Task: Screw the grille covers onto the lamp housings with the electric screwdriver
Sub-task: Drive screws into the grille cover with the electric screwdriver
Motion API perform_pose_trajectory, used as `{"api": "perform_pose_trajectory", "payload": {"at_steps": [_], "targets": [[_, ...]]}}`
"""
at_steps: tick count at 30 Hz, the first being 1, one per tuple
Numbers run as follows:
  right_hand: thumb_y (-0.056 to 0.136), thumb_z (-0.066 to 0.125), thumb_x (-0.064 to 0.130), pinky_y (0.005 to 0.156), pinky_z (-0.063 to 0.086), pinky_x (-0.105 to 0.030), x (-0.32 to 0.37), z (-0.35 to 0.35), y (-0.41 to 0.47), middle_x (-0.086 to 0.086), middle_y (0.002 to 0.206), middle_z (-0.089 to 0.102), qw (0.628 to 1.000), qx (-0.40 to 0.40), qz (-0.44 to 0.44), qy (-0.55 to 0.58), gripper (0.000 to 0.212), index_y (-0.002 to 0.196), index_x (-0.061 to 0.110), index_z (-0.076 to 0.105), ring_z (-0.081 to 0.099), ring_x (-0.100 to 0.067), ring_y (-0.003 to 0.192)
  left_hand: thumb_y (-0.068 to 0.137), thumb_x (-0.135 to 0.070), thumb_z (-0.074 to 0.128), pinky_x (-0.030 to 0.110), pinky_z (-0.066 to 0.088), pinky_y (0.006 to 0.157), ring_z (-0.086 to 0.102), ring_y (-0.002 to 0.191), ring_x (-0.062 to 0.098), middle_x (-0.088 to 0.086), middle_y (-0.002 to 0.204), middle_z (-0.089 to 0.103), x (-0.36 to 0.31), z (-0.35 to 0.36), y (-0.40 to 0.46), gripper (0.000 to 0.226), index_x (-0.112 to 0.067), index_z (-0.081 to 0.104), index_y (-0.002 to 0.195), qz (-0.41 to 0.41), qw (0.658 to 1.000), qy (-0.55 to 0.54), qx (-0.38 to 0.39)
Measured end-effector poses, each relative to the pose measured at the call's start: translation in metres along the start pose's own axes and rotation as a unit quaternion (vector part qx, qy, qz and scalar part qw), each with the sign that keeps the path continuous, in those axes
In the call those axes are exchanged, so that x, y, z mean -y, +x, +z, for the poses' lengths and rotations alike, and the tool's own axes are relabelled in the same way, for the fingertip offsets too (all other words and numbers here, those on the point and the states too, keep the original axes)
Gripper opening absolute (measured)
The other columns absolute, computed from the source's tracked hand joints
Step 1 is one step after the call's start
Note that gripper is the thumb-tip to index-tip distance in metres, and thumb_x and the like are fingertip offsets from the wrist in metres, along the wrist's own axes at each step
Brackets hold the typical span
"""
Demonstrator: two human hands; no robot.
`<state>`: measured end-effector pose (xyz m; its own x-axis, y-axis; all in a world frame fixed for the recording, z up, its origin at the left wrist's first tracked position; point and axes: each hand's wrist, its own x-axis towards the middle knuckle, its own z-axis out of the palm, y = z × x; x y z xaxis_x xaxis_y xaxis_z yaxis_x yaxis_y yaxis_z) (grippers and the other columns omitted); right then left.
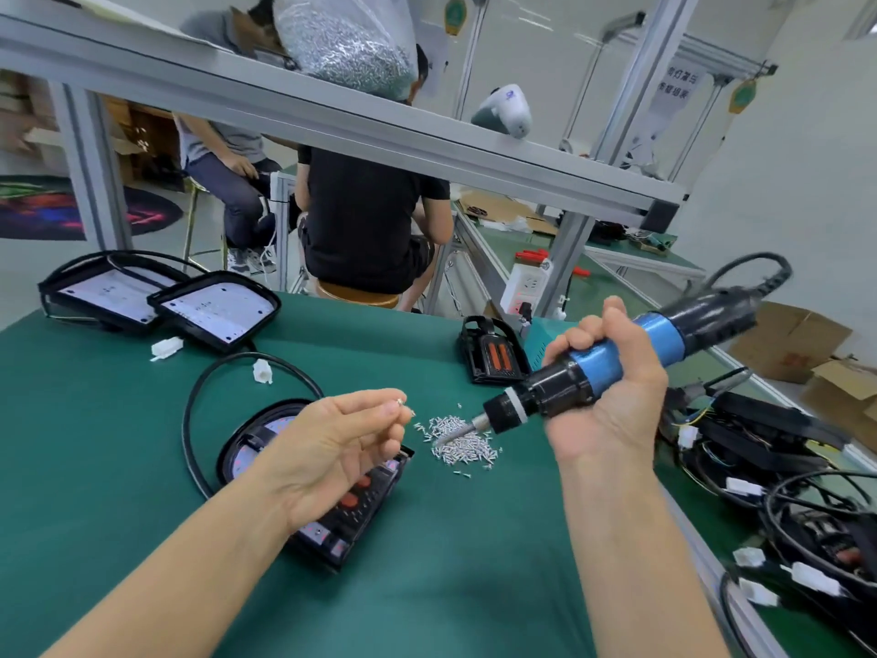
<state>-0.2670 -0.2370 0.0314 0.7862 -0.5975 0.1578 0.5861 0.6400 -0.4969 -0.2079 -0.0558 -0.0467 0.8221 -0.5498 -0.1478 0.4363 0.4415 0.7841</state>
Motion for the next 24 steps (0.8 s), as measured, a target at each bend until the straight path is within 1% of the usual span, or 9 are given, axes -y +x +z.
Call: {"api": "perform_pose_trajectory", "payload": {"at_steps": [2,5,7,9,11,15,22,24], "targets": [[0.085,0.055,0.007,0.052,0.047,-0.016,-0.007,0.01,-0.004,0.006,0.057,0.051,0.999,0.013,-0.026,0.025,0.013,0.089,0.018,0.057,0.049,-0.005,0.046,0.067,-0.005,0.065,0.02,0.052,0.047,0.06,0.054,0.011,0.007,0.07,0.066,0.002,-0.003,-0.007,0.016,-0.004,0.069,0.083,0.0,1.0,-0.013,0.011],[0.073,0.059,0.01,0.052,0.046,-0.017,-0.018,0.024,-0.01,0.008,0.057,0.049,0.997,0.029,-0.054,0.037,0.019,0.088,0.021,0.056,0.048,-0.005,0.046,0.07,-0.006,0.065,0.02,0.052,0.046,0.06,0.055,0.011,0.007,0.069,0.066,0.004,-0.005,-0.014,0.01,-0.008,0.074,0.073,0.003,0.999,-0.035,0.024],[0.08,0.057,0.006,0.052,0.045,-0.017,-0.025,0.03,-0.013,0.008,0.057,0.049,0.997,0.033,-0.063,0.03,0.018,0.089,0.022,0.056,0.047,-0.005,0.046,0.071,-0.007,0.064,0.02,0.052,0.046,0.06,0.055,0.011,0.008,0.07,0.066,0.004,-0.006,-0.017,0.009,-0.007,0.073,0.075,0.006,0.999,-0.039,0.023],[0.088,0.052,0.003,0.053,0.045,-0.017,-0.029,0.033,-0.015,0.008,0.057,0.049,0.997,0.032,-0.068,0.016,0.019,0.09,0.021,0.055,0.047,-0.005,0.047,0.072,-0.007,0.063,0.02,0.052,0.047,0.06,0.056,0.012,0.008,0.07,0.065,0.003,-0.006,-0.018,0.011,-0.004,0.069,0.08,0.013,0.999,-0.042,0.023],[0.09,0.05,0.001,0.053,0.045,-0.018,-0.033,0.034,-0.017,0.007,0.057,0.049,0.997,0.035,-0.073,0.003,0.021,0.091,0.021,0.056,0.047,-0.005,0.047,0.073,-0.007,0.061,0.021,0.052,0.047,0.06,0.056,0.012,0.008,0.07,0.065,0.002,-0.007,-0.02,0.013,-0.003,0.066,0.084,0.02,0.998,-0.047,0.021],[0.089,0.05,0.0,0.052,0.045,-0.018,-0.036,0.036,-0.019,0.007,0.058,0.049,0.996,0.042,-0.076,-0.004,0.021,0.093,0.02,0.056,0.047,-0.005,0.048,0.072,-0.007,0.061,0.021,0.053,0.048,0.061,0.056,0.013,0.009,0.07,0.066,0.001,-0.009,-0.022,0.016,-0.002,0.065,0.086,0.026,0.998,-0.058,0.02],[0.079,0.056,0.001,0.051,0.045,-0.019,-0.039,0.036,-0.022,0.006,0.059,0.049,0.995,0.051,-0.084,-0.009,0.024,0.095,0.019,0.055,0.047,-0.005,0.048,0.072,-0.007,0.062,0.021,0.053,0.049,0.061,0.055,0.013,0.009,0.07,0.066,0.004,-0.01,-0.022,0.015,-0.002,0.066,0.086,0.023,0.997,-0.071,0.013],[0.084,0.053,0.0,0.051,0.045,-0.019,-0.039,0.035,-0.022,0.006,0.058,0.049,0.995,0.05,-0.085,-0.013,0.022,0.095,0.019,0.055,0.046,-0.005,0.048,0.072,-0.007,0.062,0.021,0.054,0.05,0.06,0.055,0.013,0.009,0.069,0.065,0.005,-0.009,-0.022,0.014,-0.002,0.066,0.085,0.019,0.996,-0.084,0.01]]}}
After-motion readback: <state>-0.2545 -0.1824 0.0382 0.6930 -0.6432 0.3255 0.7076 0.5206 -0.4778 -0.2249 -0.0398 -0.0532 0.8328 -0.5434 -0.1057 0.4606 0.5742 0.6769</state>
